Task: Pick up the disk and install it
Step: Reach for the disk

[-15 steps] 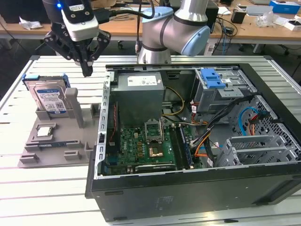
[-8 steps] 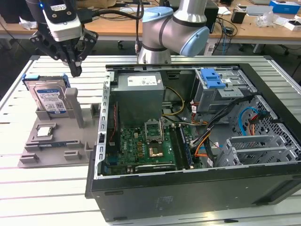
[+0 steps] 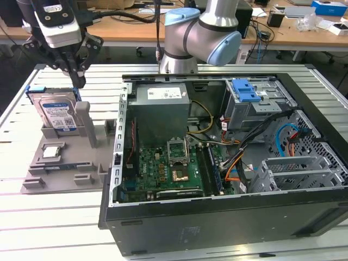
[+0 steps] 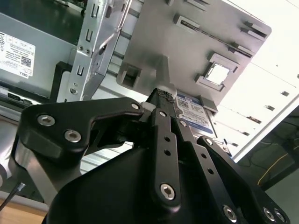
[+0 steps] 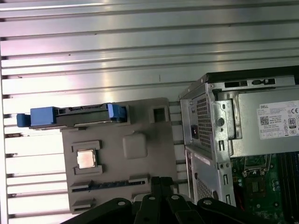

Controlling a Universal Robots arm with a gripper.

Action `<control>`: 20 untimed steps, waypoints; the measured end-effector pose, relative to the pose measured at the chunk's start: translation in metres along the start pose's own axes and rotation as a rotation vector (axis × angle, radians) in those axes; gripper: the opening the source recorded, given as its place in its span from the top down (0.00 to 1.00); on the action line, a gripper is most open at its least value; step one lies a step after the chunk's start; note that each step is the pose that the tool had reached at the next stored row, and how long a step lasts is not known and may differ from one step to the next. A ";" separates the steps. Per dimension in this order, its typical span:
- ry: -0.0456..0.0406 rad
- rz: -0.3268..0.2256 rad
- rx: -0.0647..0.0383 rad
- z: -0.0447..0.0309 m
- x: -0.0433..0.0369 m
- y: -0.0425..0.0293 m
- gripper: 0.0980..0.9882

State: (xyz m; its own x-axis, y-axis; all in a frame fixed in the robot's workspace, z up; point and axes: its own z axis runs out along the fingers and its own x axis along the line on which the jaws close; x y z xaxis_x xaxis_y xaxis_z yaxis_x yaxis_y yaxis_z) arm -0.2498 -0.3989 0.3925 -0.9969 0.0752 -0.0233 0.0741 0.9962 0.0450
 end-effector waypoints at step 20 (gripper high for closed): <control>-0.0001 0.000 0.000 -0.0010 0.0533 -0.0040 0.99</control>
State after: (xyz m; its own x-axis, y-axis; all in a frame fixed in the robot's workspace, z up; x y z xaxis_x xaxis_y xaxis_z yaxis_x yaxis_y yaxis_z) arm -0.3032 -0.3988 0.3921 -0.9969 0.0754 -0.0233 0.0743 0.9962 0.0451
